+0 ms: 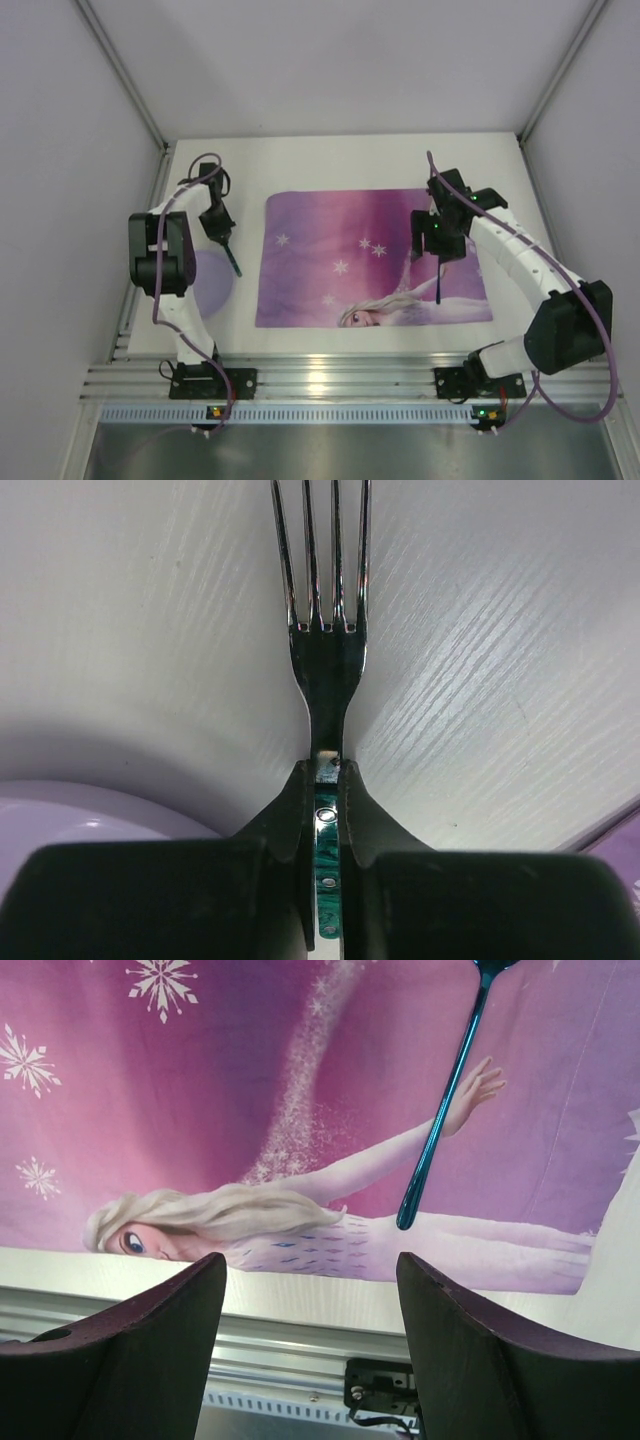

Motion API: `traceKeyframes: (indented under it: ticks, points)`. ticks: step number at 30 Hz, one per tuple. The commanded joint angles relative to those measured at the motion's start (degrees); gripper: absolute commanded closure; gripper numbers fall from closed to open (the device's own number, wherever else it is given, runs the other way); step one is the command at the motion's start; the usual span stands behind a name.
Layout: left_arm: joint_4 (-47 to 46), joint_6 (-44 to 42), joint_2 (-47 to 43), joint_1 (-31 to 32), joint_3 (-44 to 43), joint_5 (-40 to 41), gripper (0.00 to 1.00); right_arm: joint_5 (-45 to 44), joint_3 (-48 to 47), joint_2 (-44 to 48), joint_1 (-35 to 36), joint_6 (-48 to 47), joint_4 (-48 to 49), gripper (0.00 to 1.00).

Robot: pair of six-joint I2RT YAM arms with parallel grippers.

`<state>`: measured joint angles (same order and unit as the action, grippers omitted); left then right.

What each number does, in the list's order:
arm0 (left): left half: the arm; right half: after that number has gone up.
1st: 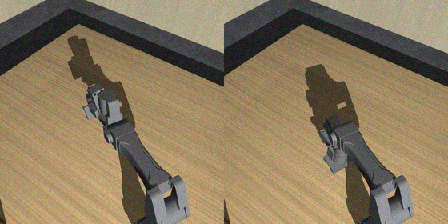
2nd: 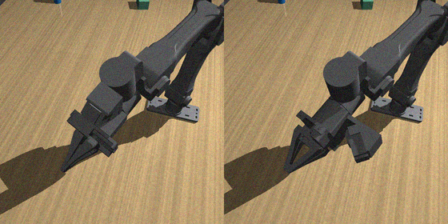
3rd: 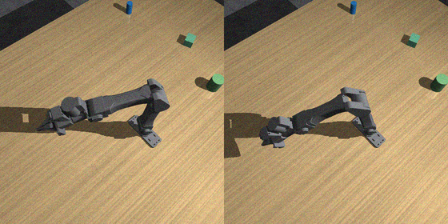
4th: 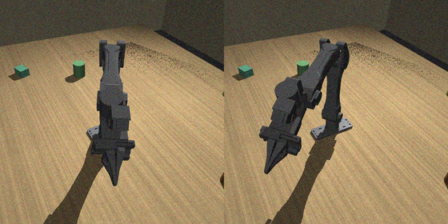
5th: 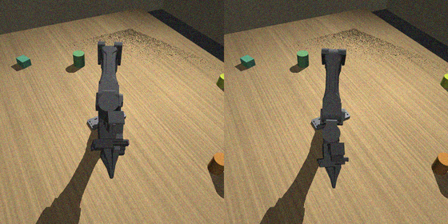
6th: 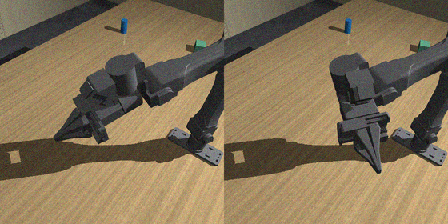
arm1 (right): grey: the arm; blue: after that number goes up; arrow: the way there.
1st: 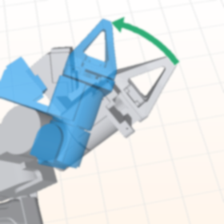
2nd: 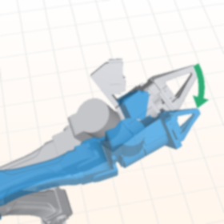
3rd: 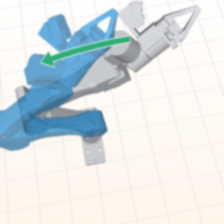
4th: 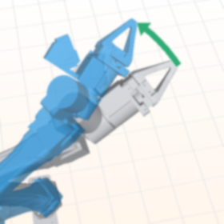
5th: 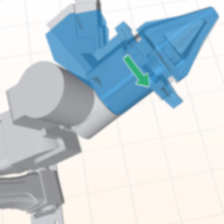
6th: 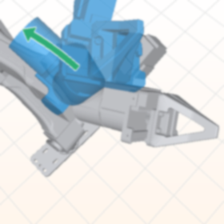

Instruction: Set the dinner table for one person

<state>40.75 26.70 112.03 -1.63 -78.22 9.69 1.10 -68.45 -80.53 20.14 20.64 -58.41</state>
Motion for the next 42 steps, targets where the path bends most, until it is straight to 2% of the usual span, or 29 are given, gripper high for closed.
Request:
traceKeyframes:
  ticks: [1, 5, 8, 12, 13, 16, 19, 22, 29, 34, 40, 42]
  points:
    - [-1.21, -1.56, 3.29, -0.39, -3.51, -0.02, 1.00, -0.84, -3.53, -0.59, 0.51, 0.45, -0.39, 0.31]
    - [1.34, -3.40, -0.22, 0.22, -8.52, 1.29, 1.00, -2.41, -4.94, -0.94, 0.51, 0.45, -0.30, 0.30]
    - [2.05, -5.24, -3.39, 1.44, -12.04, -0.99, 1.00, -2.77, -6.00, -1.12, 0.51, 0.80, -0.12, 0.30]
    - [2.67, -8.23, -5.94, 8.29, -16.09, -5.11, 1.00, -3.12, -7.57, -1.56, 0.51, 0.89, 0.05, 0.30]
    - [2.49, -9.02, -6.55, 11.61, -16.27, -7.21, 1.00, -3.21, -7.84, -1.91, 0.60, 0.89, -0.03, 0.30]
    - [2.58, -8.16, -6.91, 18.30, -15.74, -7.93, 1.00, -3.48, -8.81, -2.35, 0.60, 0.89, -0.47, 0.30]
    - [-0.57, -6.49, -7.87, 23.75, -11.19, -11.53, 1.00, -4.09, -9.43, -2.17, 0.60, 0.80, -1.00, 0.30]
    - [-2.08, -4.04, -7.70, 27.02, -5.91, -11.19, 1.00, -4.88, -9.34, -1.47, 0.60, 0.80, -1.61, 0.30]
    - [-6.21, -0.86, -7.35, 28.61, 2.88, -10.22, 1.00, -5.85, -7.41, 1.16, 0.51, 0.54, -2.85, 0.30]
    - [-6.04, 0.98, -7.17, 28.61, 3.68, -4.79, 1.00, -6.11, -6.61, 2.75, 0.60, 0.27, -3.81, 0.30]
    - [-6.03, 3.89, -6.82, 28.61, 5.00, -2.31, 0.99, -6.55, -6.79, 3.54, 0.43, -0.08, -4.87, 0.30]
    - [-6.39, 4.32, -6.56, 28.61, 6.23, -2.40, 0.84, -6.55, -6.88, 3.80, 0.51, -0.16, -5.04, 0.30]
